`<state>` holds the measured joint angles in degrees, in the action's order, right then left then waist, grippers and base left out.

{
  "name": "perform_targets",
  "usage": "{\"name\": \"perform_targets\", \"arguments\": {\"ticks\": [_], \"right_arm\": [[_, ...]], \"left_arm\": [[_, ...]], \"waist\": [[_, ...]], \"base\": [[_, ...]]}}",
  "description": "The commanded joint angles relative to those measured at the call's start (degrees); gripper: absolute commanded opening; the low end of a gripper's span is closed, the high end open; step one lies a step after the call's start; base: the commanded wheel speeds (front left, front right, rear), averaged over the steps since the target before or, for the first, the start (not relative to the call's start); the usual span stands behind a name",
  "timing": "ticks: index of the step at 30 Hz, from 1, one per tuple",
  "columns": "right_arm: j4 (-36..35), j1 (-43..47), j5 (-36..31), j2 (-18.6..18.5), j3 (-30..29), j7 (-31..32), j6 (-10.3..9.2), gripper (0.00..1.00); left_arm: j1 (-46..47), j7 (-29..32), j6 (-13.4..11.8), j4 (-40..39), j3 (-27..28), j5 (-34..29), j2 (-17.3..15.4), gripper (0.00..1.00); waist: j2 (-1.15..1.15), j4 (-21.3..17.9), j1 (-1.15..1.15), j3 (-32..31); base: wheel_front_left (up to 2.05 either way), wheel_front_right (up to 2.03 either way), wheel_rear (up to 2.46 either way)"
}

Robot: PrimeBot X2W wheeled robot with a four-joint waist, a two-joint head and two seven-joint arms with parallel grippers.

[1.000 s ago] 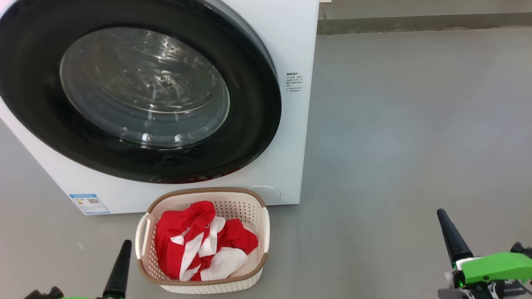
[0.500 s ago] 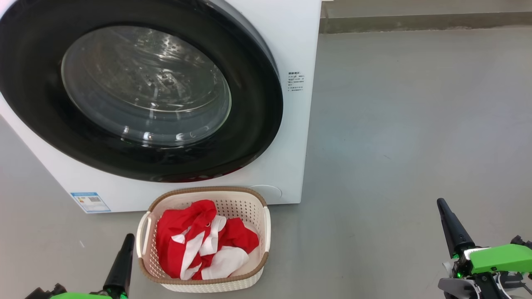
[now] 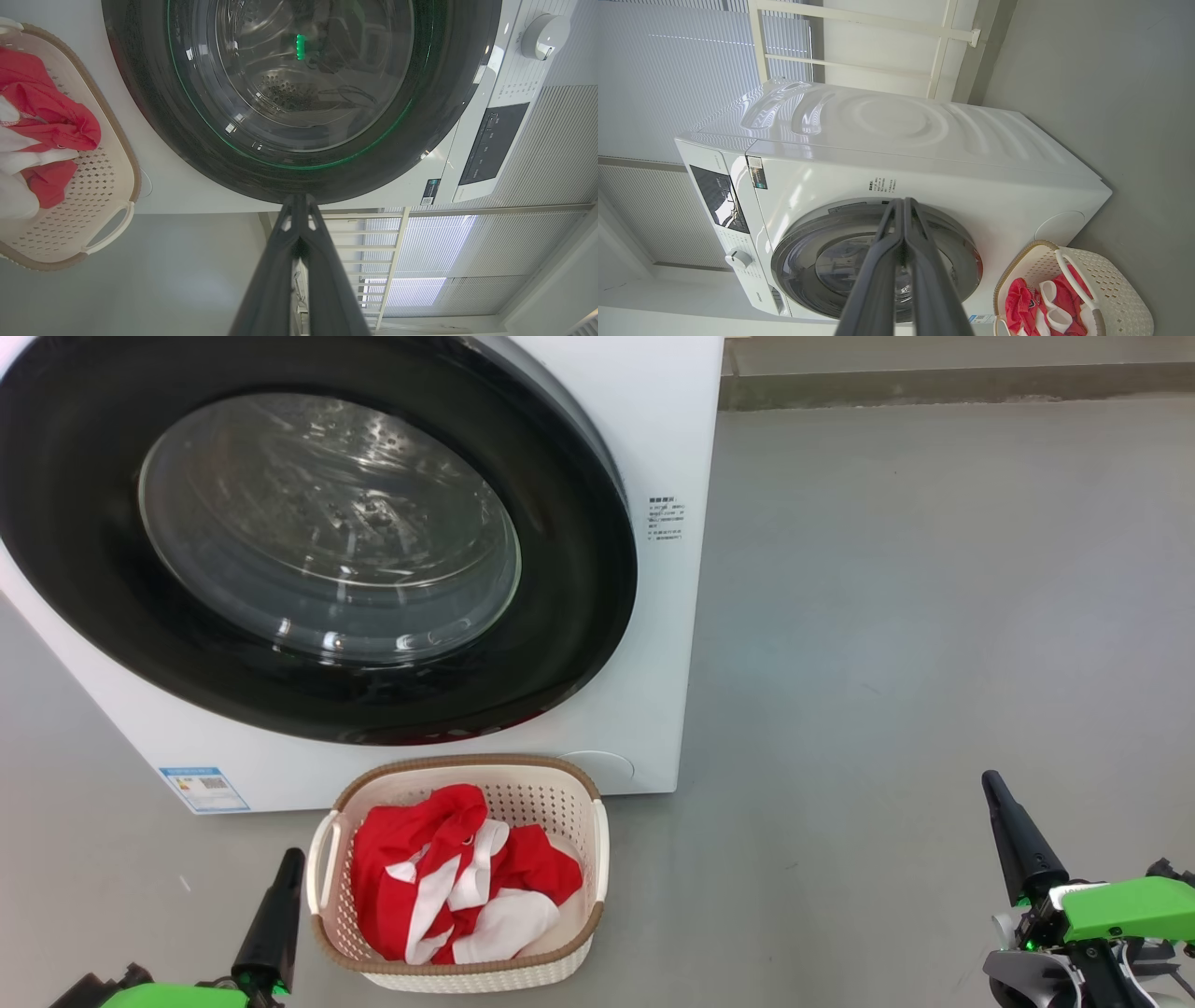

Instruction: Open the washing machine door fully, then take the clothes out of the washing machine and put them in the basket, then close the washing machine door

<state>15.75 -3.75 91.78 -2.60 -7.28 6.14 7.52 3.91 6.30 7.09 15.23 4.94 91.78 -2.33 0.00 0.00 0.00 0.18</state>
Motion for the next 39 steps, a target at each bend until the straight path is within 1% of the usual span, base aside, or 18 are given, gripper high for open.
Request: {"name": "perform_targets", "arguments": {"ticks": [1, 39], "right_arm": [[-1.7, -2.4, 0.4, -0.3, 0.8, 0.3, -0.03, 0.00], [-1.7, -2.4, 0.4, -0.3, 0.7, 0.4, -0.03, 0.00]], "left_arm": [[2.3, 0.2, 0.4, -1.2, 1.6, 0.4, -0.5, 0.00], [2.3, 0.2, 0.4, -1.2, 1.6, 0.4, -0.5, 0.00]], "waist": [[0.00, 0.0, 0.00, 0.0], [0.00, 0.0, 0.00, 0.0]], "base": [[0.00, 0.00, 0.00], [0.00, 0.00, 0.00]]}}
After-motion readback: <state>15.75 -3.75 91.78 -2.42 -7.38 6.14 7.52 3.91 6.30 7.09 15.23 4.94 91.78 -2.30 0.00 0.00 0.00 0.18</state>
